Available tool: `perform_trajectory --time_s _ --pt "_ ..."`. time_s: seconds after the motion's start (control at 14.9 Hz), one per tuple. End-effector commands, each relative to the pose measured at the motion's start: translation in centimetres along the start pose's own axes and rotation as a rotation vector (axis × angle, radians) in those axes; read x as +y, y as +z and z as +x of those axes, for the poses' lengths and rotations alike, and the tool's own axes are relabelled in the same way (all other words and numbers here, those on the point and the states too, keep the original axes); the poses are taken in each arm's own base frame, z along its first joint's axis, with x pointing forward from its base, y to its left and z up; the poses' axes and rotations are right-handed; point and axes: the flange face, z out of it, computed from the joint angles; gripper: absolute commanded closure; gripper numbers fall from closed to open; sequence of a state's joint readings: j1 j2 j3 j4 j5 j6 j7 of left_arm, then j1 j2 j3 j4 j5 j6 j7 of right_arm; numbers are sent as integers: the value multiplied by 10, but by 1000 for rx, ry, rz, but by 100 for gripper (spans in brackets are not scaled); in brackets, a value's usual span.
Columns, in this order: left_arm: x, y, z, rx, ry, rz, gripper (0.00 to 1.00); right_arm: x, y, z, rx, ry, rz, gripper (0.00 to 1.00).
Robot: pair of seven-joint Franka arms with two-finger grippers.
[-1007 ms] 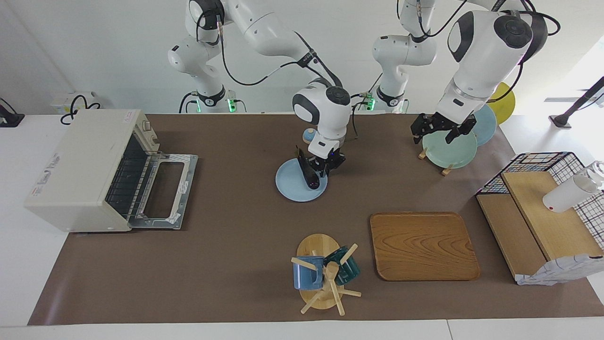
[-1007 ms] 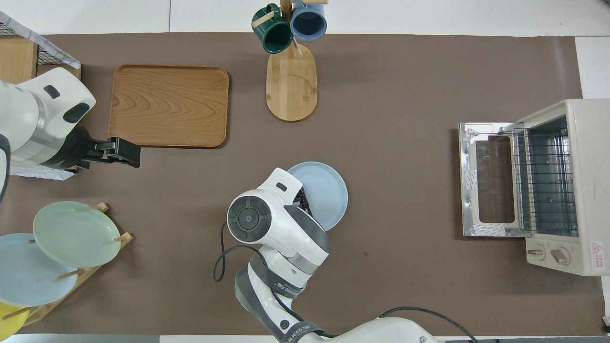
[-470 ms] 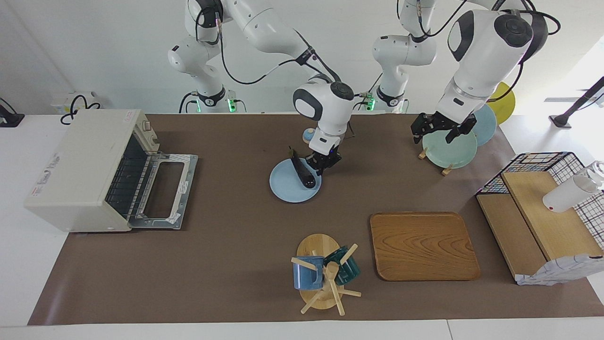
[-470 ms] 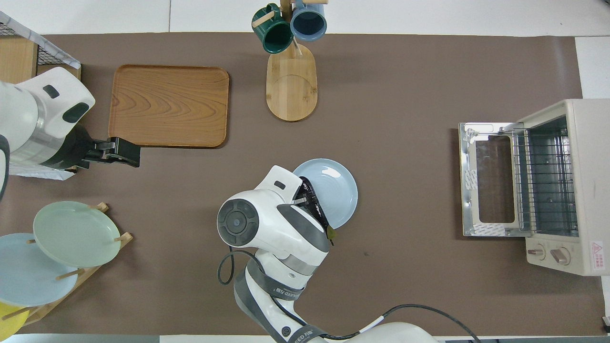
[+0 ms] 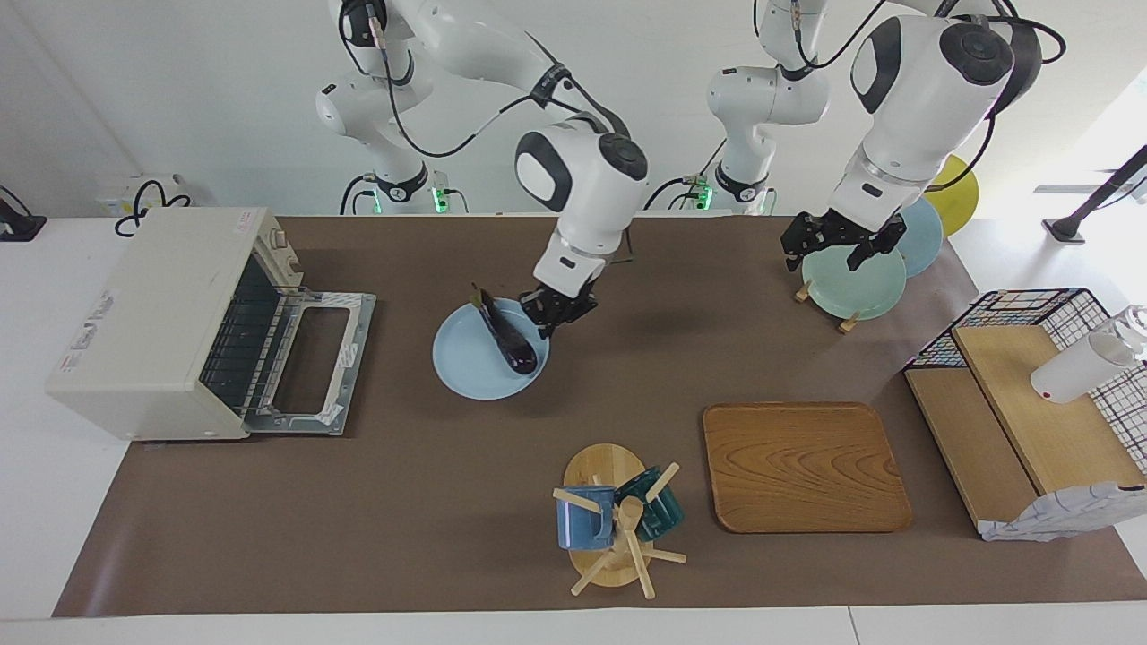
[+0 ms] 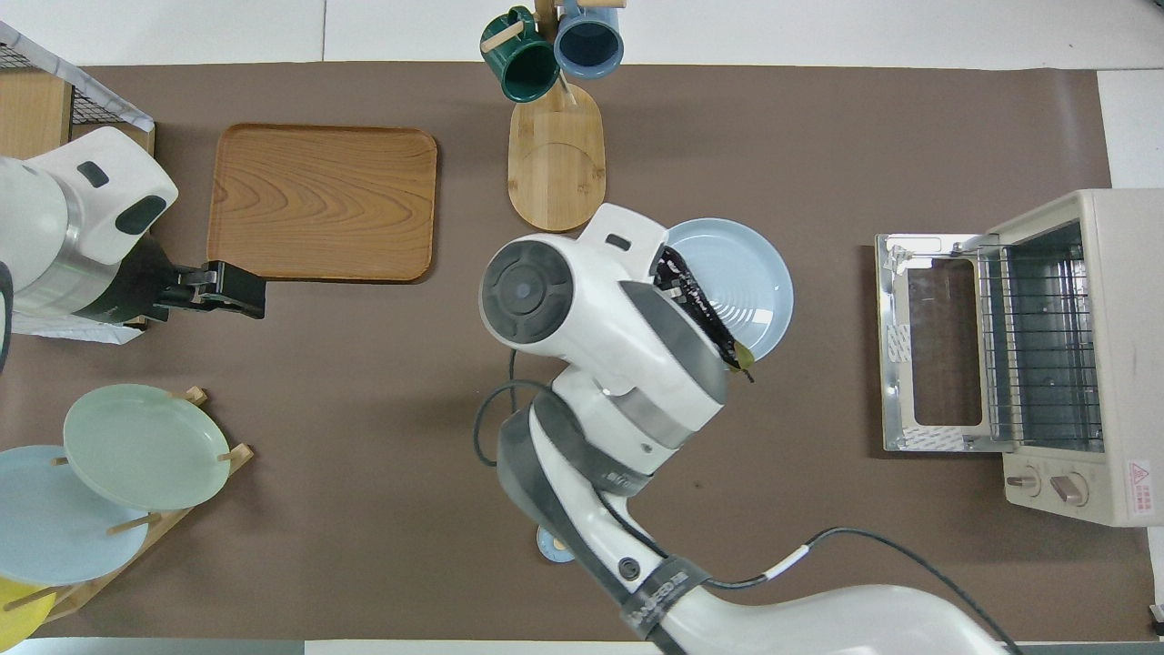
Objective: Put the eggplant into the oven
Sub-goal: 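Carry the eggplant with the right gripper into the open oven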
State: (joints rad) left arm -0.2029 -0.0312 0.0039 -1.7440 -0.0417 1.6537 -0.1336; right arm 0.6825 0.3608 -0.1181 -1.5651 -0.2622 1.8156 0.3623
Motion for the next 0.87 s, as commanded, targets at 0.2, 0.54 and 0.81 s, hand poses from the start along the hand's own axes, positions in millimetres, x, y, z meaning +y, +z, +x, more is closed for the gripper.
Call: perform_trajectory --time_s 0.2,0.54,0.81 --pt "-3 -8 -2 2 0 -16 0 166 31 -38 -90 -4 32 100" --pt "-3 -8 -2 2 0 -16 0 243 89 -89 -79 1 77 100" --pt "-3 -8 -2 2 0 -16 0 304 133 -123 -95 -24 102 100"
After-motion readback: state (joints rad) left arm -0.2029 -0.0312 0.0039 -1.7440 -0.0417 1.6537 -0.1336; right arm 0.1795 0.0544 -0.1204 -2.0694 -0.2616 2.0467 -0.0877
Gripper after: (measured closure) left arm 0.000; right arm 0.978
